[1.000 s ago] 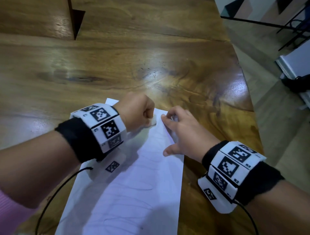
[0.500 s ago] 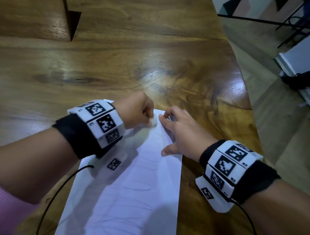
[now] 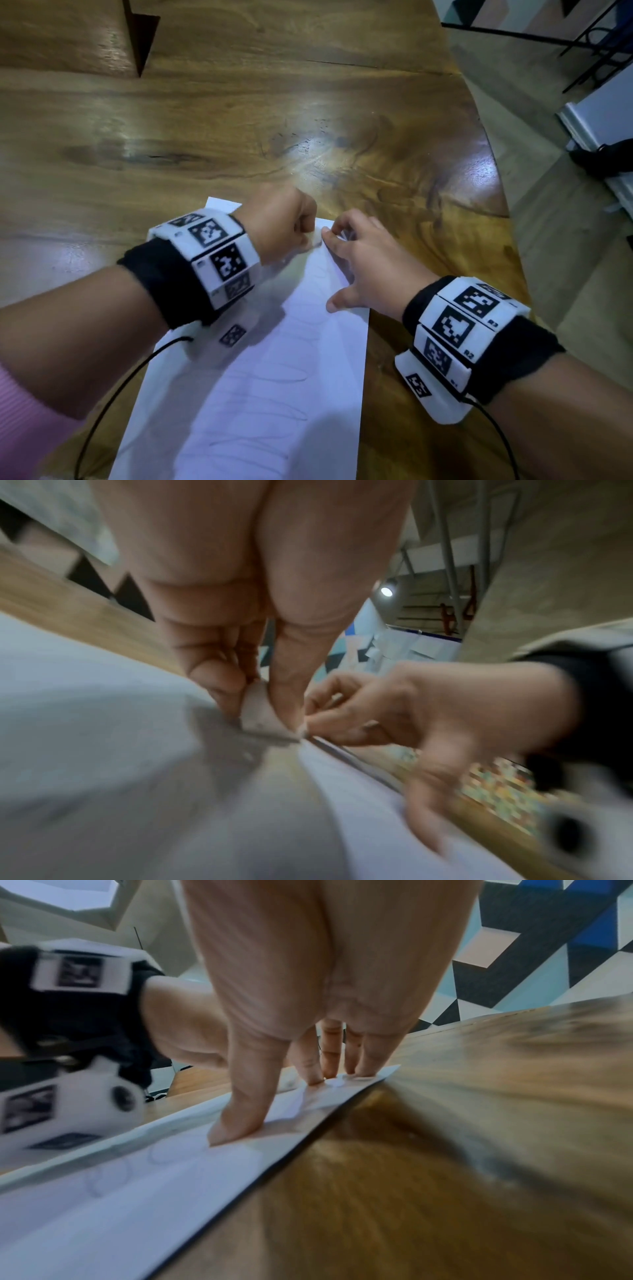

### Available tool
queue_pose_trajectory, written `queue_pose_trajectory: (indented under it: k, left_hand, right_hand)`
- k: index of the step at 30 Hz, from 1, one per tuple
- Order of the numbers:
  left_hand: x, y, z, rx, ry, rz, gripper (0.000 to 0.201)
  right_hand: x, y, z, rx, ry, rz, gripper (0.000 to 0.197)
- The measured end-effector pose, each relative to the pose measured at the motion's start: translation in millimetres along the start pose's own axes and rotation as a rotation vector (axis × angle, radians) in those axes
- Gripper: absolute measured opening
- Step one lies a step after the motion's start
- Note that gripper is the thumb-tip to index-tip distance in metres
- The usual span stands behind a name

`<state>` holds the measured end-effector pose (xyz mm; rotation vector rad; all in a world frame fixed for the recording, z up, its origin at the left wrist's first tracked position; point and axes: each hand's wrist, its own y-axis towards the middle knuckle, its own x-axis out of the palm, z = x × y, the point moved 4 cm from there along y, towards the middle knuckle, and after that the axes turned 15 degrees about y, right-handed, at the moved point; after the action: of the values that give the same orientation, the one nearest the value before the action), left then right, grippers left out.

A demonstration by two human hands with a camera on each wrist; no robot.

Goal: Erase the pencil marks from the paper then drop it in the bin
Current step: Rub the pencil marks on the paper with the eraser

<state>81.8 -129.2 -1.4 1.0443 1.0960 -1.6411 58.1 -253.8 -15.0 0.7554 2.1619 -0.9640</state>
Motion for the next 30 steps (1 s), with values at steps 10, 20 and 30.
queue_pose_trajectory:
  k: [10,20,30]
  left_hand:
    - [0.0,-1.5,-2.0,0.003,-0.054,-0.012,0.011]
    - [6.3,-13.2,-4.9,0.068,0.013,0.002,0.011]
    - [13.9,-27.1,-11.7,0.194,0.059,-0.115,0.004]
  right_hand:
    - [0.6,-0.4,0.0,0.019,-0.001,0.005,0.099]
    - [2.7,-2.0,2.7,0.004,0.007,0.002,0.104]
    - [3.6,-2.7,3.1,-0.004,0.003,-0.008,0.104]
